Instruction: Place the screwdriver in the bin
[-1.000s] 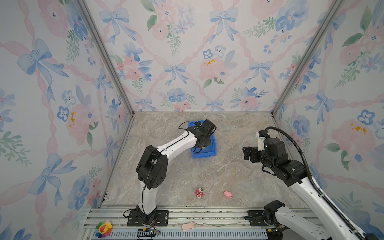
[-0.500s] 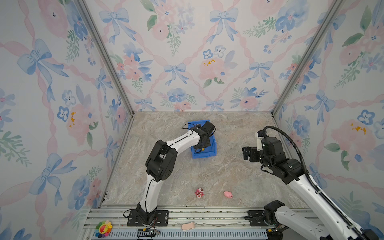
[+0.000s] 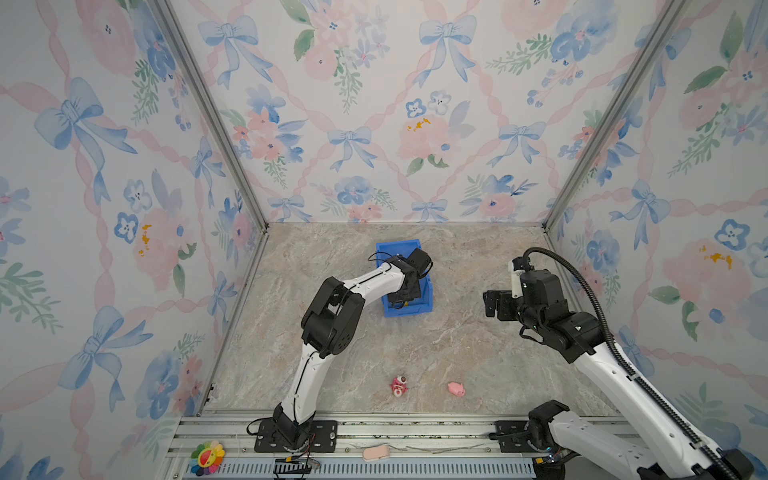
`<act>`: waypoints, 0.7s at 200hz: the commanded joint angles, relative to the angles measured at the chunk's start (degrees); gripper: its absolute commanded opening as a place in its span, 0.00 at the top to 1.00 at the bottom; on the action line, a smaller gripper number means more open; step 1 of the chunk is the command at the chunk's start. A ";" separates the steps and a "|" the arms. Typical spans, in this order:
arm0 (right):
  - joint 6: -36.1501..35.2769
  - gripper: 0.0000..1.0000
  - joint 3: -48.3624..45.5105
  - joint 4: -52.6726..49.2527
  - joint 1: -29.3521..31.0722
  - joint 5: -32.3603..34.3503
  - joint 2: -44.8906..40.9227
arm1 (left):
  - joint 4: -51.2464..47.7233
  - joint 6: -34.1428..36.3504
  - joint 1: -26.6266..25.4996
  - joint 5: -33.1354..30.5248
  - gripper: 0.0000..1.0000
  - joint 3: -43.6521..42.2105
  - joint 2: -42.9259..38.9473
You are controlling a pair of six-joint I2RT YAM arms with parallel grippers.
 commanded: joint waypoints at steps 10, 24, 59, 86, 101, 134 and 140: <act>-0.73 0.03 0.46 -0.59 -1.51 0.48 -2.41 | -0.79 -0.07 -0.57 -1.16 0.70 1.41 -0.46; -1.26 0.03 0.53 -0.89 -2.63 0.47 -3.19 | -0.85 -0.21 -0.89 -1.27 0.65 1.35 -1.21; -2.68 0.03 0.65 -0.70 -6.93 -2.01 -5.64 | -0.99 -0.08 -1.79 -2.26 0.52 1.08 -4.50; -3.50 0.03 -0.37 -0.73 -8.37 -3.55 -7.10 | -1.01 -0.47 -2.71 -3.15 0.51 -0.92 -9.20; -3.19 0.03 -1.40 -0.57 -8.25 -4.23 -7.86 | -1.05 -0.56 -3.48 -3.71 0.50 -2.75 -12.14; -1.33 0.03 -3.82 0.19 -8.47 -6.53 -8.93 | -1.09 -0.21 -5.14 -5.14 0.44 -8.47 -19.72; -1.23 0.03 -4.00 0.11 -8.53 -6.56 -8.97 | -1.05 0.06 -5.27 -5.53 0.43 -9.66 -21.26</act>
